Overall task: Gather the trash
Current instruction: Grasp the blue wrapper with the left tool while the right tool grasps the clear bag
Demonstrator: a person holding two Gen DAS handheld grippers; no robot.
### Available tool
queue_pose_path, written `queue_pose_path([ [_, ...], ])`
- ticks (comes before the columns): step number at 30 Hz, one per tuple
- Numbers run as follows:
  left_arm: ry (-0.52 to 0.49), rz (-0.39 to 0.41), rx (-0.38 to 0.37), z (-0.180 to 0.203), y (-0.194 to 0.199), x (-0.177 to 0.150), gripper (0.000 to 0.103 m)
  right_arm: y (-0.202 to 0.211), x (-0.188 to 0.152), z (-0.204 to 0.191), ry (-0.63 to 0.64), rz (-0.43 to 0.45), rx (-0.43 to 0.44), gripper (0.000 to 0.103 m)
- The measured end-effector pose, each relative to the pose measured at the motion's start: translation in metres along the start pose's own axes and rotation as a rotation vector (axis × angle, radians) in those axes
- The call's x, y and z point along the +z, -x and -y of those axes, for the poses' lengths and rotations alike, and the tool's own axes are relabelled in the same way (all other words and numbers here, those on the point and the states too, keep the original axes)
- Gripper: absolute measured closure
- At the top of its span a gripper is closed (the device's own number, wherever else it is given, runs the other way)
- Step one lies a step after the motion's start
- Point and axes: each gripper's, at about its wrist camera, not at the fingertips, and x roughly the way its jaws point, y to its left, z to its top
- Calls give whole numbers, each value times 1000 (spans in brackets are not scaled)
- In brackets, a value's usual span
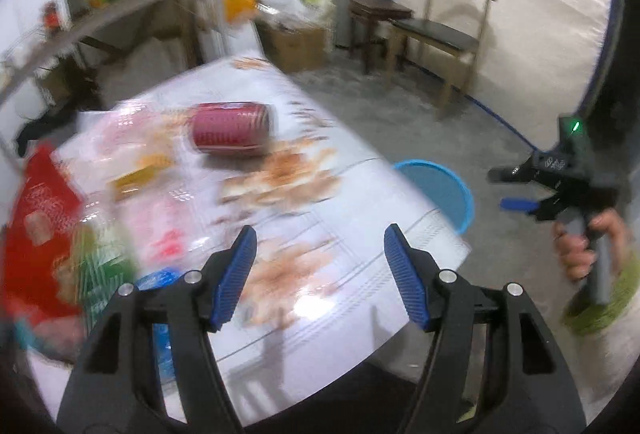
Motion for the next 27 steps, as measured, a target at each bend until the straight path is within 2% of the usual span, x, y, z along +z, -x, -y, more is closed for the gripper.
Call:
queue_pose_path([
  [5, 56, 69, 134, -42, 37, -39, 40, -25, -22, -80, 144, -102, 101, 18],
  [9, 54, 80, 190, -55, 42, -63, 41, -66, -44, -142, 273, -227, 150, 18],
  [12, -26, 77, 248, -49, 28, -76, 43, -102, -56, -181, 346, -318, 151, 20],
  [18, -302, 40, 498, -23, -13, -91, 58, -159, -54, -225, 392, -429, 96, 30],
  [20, -364, 14, 531, -19, -24, -97, 63, -174, -55, -234, 417, -446, 65, 31],
  [22, -386, -13, 539, -19, -31, -100, 68, -185, -55, -247, 454, -458, 50, 34],
  [27, -338, -72, 507, -28, -40, -97, 78, -204, -63, -273, 540, -485, 2, 42],
])
